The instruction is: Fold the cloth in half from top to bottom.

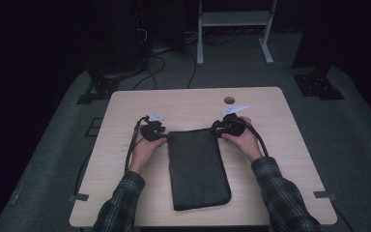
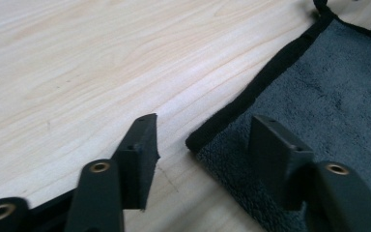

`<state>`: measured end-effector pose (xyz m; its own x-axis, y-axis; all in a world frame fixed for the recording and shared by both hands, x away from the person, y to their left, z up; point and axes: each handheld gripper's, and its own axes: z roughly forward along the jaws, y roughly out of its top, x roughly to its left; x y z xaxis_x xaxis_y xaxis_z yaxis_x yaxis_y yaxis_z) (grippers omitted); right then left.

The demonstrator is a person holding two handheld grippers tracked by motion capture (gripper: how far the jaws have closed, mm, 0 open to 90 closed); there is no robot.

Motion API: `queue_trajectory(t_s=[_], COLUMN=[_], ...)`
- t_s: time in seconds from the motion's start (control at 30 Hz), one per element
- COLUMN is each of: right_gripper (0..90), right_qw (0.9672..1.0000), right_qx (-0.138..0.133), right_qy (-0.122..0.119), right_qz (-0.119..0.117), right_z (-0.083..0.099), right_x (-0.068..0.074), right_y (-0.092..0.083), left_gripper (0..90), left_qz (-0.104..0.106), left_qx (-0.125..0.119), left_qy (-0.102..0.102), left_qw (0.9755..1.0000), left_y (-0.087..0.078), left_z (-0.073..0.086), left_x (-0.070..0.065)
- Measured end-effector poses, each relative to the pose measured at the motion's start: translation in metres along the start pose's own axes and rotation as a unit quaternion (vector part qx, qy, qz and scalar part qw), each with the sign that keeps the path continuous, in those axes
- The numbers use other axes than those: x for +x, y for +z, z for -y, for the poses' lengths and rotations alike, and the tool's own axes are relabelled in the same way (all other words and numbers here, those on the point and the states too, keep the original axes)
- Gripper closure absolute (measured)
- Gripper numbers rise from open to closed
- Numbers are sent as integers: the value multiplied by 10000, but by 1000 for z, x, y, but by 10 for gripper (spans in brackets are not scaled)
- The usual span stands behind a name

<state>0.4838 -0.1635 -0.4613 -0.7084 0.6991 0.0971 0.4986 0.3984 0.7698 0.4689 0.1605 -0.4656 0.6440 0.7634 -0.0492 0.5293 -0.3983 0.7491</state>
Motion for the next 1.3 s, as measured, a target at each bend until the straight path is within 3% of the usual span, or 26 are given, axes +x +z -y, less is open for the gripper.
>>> queue_trajectory(t_s=[0.1, 0.17, 0.3, 0.43, 0.5, 0.57, 0.63, 0.8, 0.97, 1.3], right_gripper=[471, 461, 462, 492, 546, 668, 762, 807, 815, 815], right_qw=[9999, 9999, 9998, 9999, 9999, 9998, 9996, 9989, 9988, 9966], right_qx=[-35, 116, 175, 121, 105, 113, 123, 232, 158, -460], right_qy=[114, 86, -45, -27, -91, -115, -39, 195, 180, -11], right_qz=[3, -67, 14, 20, -20, -120, -266, -348, -431, -684], right_z=[2, 2, -1, 0, 0, 0, 0, 0, -4, -13], right_x=[-6, -6, -5, -5, -5, -4, -2, -3, -1, 20], right_y=[10, 17, 26, 29, 29, 29, 30, 27, 14, -39], left_gripper=[464, 473, 530, 648, 690, 760, 808, 831, 835, 834], left_qz=[-25, -17, 14, 90, 151, 270, 289, 297, 484, 857], left_qx=[96, 147, 148, 165, 149, 149, 152, 138, -113, -629], left_qy=[1, 16, 16, 81, 14, -106, -101, -119, -102, 63], left_qw=[10000, 9999, 9999, 9998, 9998, 9995, 9994, 9994, 9987, 9943], left_y=[4, 6, 7, 7, 7, 7, 7, 5, -11, -62], left_z=[1, 2, 3, 2, 3, 3, 3, 1, -4, -9], left_x=[2, 2, 1, -2, -3, -2, -3, -5, -8, -30])
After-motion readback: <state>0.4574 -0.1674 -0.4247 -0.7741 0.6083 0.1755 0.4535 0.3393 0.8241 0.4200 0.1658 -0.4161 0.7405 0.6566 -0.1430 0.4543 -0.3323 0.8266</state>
